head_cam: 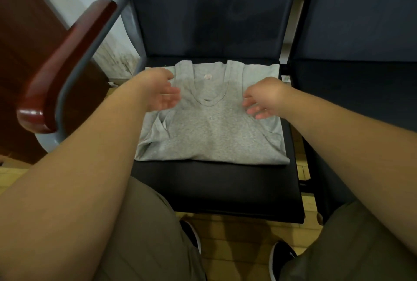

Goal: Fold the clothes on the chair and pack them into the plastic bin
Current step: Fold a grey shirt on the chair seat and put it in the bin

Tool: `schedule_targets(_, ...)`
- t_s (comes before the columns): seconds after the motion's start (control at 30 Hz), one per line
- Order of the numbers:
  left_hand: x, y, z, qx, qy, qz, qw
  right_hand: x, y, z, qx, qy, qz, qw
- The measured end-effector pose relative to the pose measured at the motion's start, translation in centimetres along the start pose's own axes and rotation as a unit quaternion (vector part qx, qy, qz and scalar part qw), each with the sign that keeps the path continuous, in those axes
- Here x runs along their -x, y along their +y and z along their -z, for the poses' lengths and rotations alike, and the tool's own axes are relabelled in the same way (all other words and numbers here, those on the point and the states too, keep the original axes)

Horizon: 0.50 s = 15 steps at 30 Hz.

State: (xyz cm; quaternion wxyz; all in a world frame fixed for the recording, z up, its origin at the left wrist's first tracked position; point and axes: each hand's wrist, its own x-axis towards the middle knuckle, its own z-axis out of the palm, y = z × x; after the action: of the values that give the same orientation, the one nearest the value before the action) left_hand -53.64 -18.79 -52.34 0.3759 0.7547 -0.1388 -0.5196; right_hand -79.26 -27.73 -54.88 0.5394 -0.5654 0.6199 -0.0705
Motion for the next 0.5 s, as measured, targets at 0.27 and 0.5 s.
schedule_targets(0.27, 3.7, -2.3, 0.3, -0.552, 0.005, -0.027, 0.833, 1.0, 1.7, 0.7, 0.299, -0.024, 0.030, 0.953)
schedule_targets(0.5, 4.2, -4.8, 0.1, -0.678, 0.024, -0.035, 0.733, 3.1, 3.1, -0.1, 0.421, -0.028, 0.050, 0.905)
